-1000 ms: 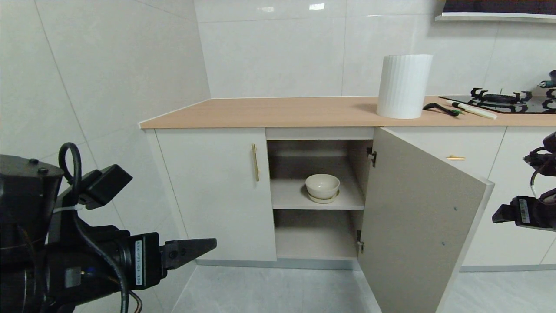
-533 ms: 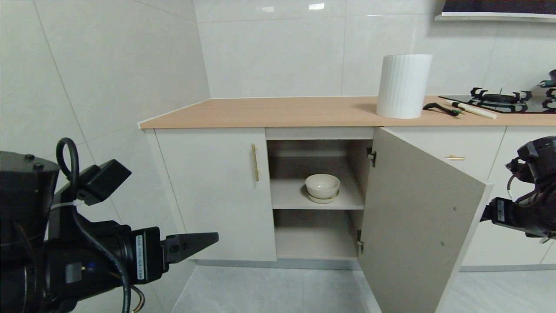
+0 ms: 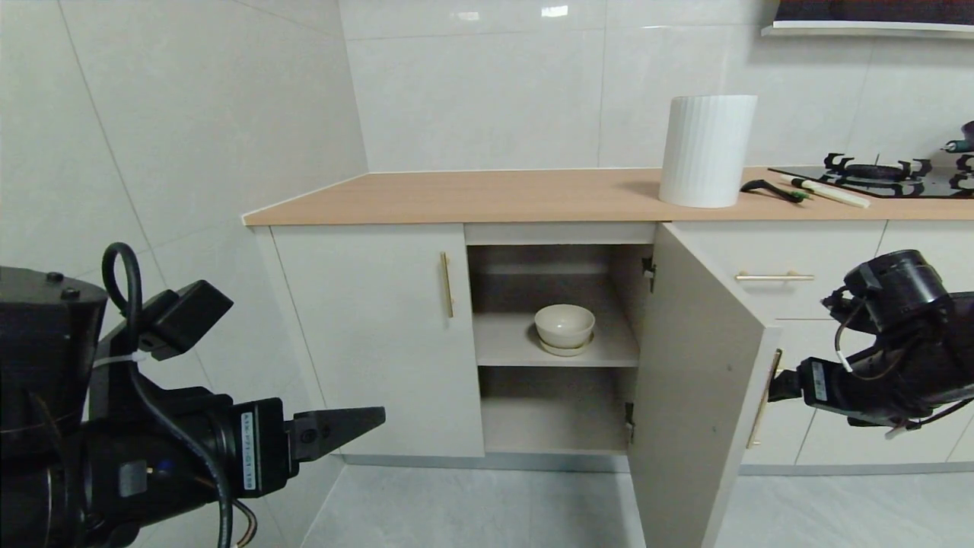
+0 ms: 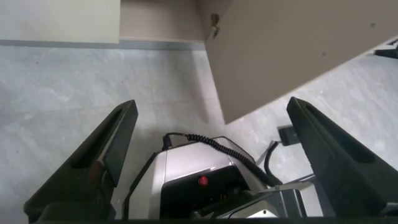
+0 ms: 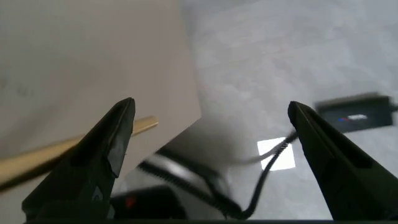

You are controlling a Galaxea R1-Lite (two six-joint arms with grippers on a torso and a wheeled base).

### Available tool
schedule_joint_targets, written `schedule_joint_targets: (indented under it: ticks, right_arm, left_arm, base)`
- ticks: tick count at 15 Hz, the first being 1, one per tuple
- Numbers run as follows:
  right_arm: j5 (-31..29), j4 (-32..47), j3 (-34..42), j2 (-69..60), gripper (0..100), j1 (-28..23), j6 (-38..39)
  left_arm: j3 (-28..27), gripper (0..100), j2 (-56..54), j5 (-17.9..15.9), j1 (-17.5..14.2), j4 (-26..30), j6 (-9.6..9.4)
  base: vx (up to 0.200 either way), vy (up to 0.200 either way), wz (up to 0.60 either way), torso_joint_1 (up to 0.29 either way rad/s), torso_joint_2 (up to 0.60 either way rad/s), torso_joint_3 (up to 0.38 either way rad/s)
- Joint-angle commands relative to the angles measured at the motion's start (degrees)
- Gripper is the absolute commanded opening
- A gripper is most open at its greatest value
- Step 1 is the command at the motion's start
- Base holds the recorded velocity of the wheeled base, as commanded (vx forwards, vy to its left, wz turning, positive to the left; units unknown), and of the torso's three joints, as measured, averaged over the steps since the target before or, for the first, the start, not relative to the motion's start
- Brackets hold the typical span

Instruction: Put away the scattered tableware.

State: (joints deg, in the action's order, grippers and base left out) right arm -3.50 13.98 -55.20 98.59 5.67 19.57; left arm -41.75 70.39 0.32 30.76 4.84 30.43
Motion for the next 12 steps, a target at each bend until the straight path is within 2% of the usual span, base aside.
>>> schedule_joint_targets:
  ticks: [1,3,4,5,8,12]
  right_arm:
    - [0.2,-0.4,-1.6,1.5,100,4.6,0.1]
    - [1.6,-1.7,-5.6,4.6,100,8.4,0.2]
    - [1.6,-1.7,-5.6,4.6,100,8.4,0.2]
    - [1.7,-1.7,-11.1,9.2,100,11.7,-0.1]
    - [1.7,-1.7,-17.8,15.2,100,14.1,0.2]
    - [1.8,-3.6,-21.5,21.6,100,16.2,1.5]
  left_arm:
    - [-0.2,100,0.1,0.0,0.0,0.0,-0.02]
    - [-0.2,100,0.2,0.0,0.0,0.0,-0.02]
    - [-0.2,100,0.2,0.0,0.0,0.0,-0.02]
    - [-0.1,100,0.2,0.0,0.0,0.0,0.07]
    - [-0.1,100,0.2,0.0,0.0,0.0,0.07]
    - [-0.2,100,1.0,0.1,0.0,0.0,0.07]
  base:
    - [0.0,0.0,0.0,0.0,0.0,0.0]
    - [0.0,0.0,0.0,0.0,0.0,0.0]
    - [0.0,0.0,0.0,0.0,0.0,0.0]
    - [0.0,0.0,0.0,0.0,0.0,0.0]
    - [0.0,0.0,0.0,0.0,0.0,0.0]
    - [0.0,0.0,0.0,0.0,0.0,0.0]
